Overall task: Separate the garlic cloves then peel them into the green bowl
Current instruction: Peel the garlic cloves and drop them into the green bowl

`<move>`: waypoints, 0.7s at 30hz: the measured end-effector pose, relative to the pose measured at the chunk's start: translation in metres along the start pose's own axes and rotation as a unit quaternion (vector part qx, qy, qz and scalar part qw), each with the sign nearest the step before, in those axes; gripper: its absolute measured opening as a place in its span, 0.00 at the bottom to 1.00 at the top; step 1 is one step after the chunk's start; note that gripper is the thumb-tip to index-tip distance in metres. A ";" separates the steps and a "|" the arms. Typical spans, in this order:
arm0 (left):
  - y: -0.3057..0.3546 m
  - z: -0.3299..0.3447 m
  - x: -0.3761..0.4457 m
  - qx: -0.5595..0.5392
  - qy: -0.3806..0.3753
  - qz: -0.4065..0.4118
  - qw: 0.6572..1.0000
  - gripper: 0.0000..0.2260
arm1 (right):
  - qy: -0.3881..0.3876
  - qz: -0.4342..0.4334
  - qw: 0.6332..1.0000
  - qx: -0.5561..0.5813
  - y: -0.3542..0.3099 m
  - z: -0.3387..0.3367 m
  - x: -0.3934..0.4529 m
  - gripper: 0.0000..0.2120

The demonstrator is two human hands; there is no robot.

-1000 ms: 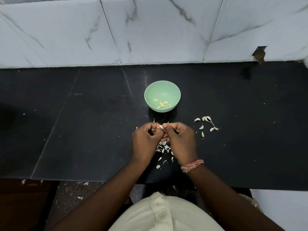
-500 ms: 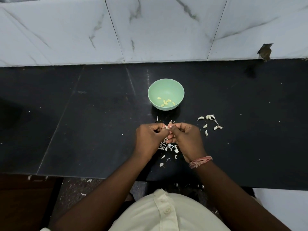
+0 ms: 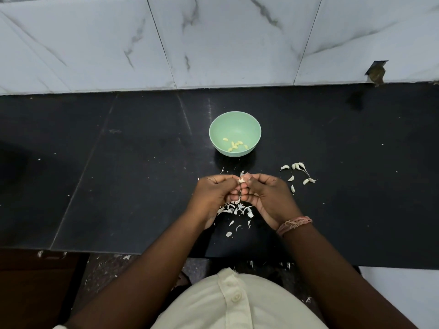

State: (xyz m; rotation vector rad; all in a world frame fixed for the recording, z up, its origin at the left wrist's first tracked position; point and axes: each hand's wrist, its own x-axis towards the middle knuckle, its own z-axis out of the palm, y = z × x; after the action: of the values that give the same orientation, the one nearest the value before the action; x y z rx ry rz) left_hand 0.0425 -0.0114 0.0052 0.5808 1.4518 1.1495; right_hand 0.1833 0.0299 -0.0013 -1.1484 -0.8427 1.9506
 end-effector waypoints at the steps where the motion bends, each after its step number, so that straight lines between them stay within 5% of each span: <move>1: 0.000 0.001 0.000 -0.041 -0.009 -0.021 0.999 0.06 | -0.004 -0.003 1.000 0.008 0.000 0.000 0.000 0.07; 7: 0.002 0.001 -0.003 -0.101 -0.029 -0.064 0.992 0.07 | 0.007 -0.044 0.999 -0.022 0.003 0.002 -0.002 0.05; 13: 0.000 0.007 -0.004 -0.110 0.024 -0.024 0.993 0.07 | 0.122 -0.129 0.978 -0.111 0.010 0.013 -0.002 0.04; 17: -0.002 0.005 -0.001 -0.088 0.056 -0.003 0.995 0.07 | 0.076 -0.125 0.978 -0.146 0.014 0.022 -0.005 0.12; 21: -0.001 0.000 0.000 -0.082 0.034 -0.020 0.996 0.06 | 0.069 -0.121 0.981 -0.136 0.016 0.021 -0.007 0.07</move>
State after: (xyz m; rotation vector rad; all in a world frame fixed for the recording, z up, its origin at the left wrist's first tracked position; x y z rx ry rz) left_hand 0.0426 -0.0114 0.0043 0.3999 1.4043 1.2531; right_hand 0.1632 0.0122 -0.0032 -1.2571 -1.1429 1.5739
